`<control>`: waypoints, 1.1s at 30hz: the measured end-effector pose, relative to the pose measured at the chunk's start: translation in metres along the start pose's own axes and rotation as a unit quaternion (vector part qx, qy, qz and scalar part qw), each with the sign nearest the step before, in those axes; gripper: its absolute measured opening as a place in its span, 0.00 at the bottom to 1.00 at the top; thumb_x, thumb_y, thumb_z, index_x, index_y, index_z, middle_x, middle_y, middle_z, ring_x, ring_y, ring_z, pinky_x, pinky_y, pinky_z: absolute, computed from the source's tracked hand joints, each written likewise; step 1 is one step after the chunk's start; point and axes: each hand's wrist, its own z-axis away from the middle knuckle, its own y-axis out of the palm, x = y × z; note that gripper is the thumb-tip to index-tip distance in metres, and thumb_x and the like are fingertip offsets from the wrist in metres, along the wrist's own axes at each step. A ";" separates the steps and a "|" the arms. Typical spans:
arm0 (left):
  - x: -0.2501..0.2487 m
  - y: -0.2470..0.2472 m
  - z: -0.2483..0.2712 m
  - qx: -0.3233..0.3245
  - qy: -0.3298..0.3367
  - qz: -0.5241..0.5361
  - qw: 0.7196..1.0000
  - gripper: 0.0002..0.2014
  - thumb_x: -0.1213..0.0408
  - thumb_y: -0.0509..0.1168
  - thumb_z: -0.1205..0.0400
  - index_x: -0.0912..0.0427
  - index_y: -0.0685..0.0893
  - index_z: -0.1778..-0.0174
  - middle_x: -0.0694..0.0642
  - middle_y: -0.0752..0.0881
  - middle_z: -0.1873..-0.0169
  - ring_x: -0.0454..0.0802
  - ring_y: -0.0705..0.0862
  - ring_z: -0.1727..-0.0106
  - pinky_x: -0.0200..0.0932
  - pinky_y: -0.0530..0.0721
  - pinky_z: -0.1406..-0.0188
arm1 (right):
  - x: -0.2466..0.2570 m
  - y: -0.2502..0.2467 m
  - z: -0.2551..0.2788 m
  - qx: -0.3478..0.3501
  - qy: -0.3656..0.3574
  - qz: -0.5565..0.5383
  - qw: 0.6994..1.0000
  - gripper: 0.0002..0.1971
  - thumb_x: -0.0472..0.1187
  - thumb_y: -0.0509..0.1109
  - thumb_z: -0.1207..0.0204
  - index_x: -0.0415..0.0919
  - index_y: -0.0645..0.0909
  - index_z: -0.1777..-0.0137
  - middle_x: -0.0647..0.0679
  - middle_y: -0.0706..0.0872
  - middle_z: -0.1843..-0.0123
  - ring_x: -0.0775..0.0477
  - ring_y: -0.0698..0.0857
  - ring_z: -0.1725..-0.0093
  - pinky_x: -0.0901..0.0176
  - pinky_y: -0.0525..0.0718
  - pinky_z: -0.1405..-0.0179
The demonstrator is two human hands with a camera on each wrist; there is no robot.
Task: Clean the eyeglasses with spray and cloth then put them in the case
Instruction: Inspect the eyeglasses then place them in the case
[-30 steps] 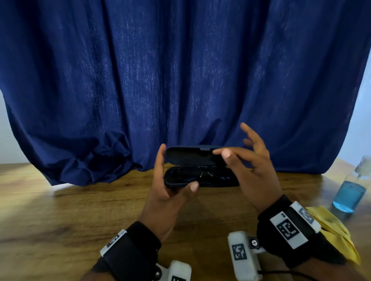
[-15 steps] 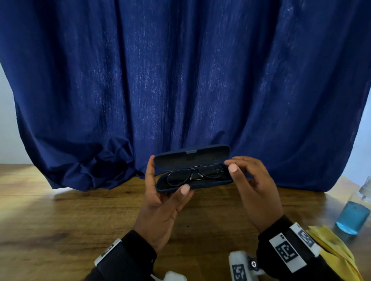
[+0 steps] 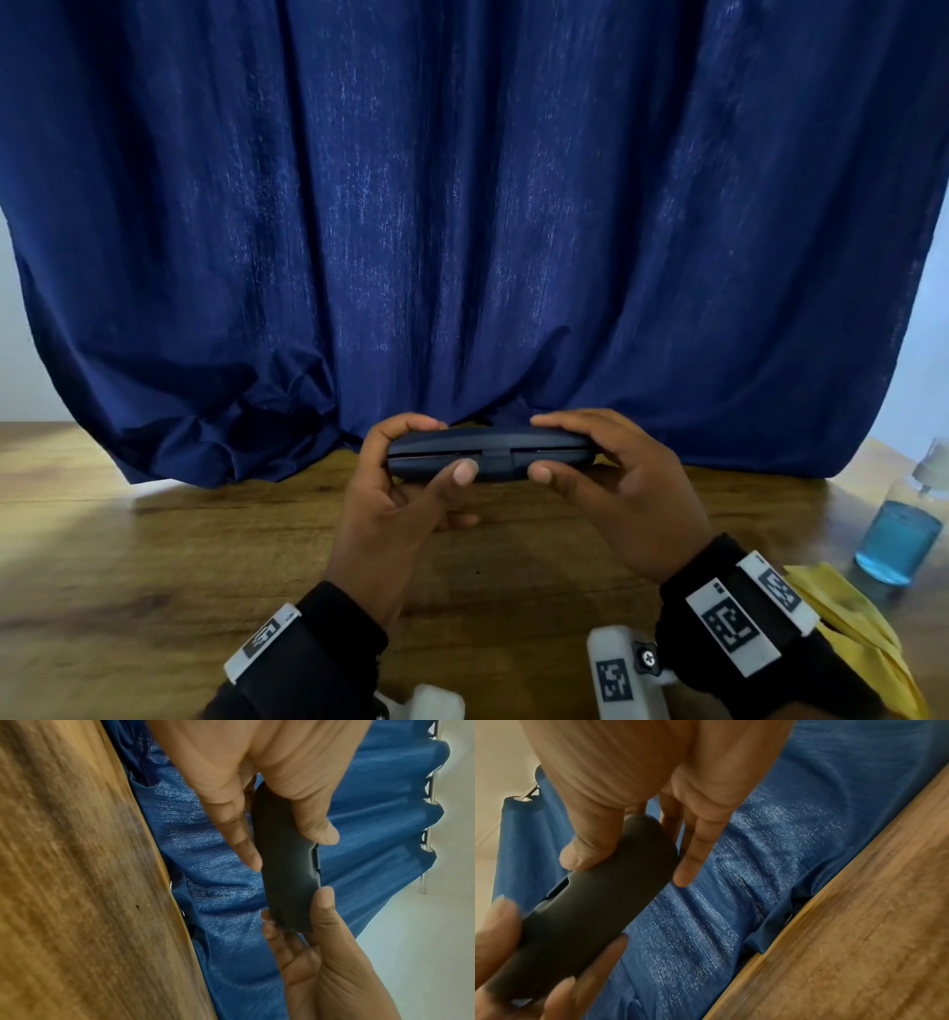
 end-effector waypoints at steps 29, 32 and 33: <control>0.012 0.001 0.006 0.090 -0.095 -0.158 0.979 0.26 0.56 0.77 0.27 0.41 0.84 0.32 0.41 0.86 0.34 0.40 0.91 0.41 0.49 0.93 0.47 | -0.079 -0.055 0.003 0.091 0.283 0.278 0.913 0.31 0.32 0.77 0.37 0.59 0.80 0.35 0.48 0.81 0.35 0.41 0.81 0.34 0.38 0.79 0.29; 0.012 0.001 0.006 0.085 -0.097 -0.168 0.977 0.24 0.56 0.76 0.26 0.42 0.85 0.33 0.42 0.86 0.34 0.38 0.90 0.41 0.46 0.93 0.48 | -0.089 -0.059 0.004 0.073 0.325 0.281 0.900 0.29 0.30 0.74 0.36 0.58 0.80 0.38 0.47 0.82 0.36 0.39 0.82 0.34 0.39 0.80 0.29; 0.012 0.002 0.006 0.081 -0.095 -0.167 0.978 0.23 0.56 0.76 0.26 0.42 0.85 0.33 0.42 0.87 0.34 0.38 0.90 0.41 0.47 0.93 0.47 | -0.090 -0.060 0.004 0.074 0.336 0.281 0.896 0.29 0.29 0.74 0.36 0.57 0.80 0.37 0.45 0.82 0.35 0.39 0.82 0.34 0.42 0.80 0.29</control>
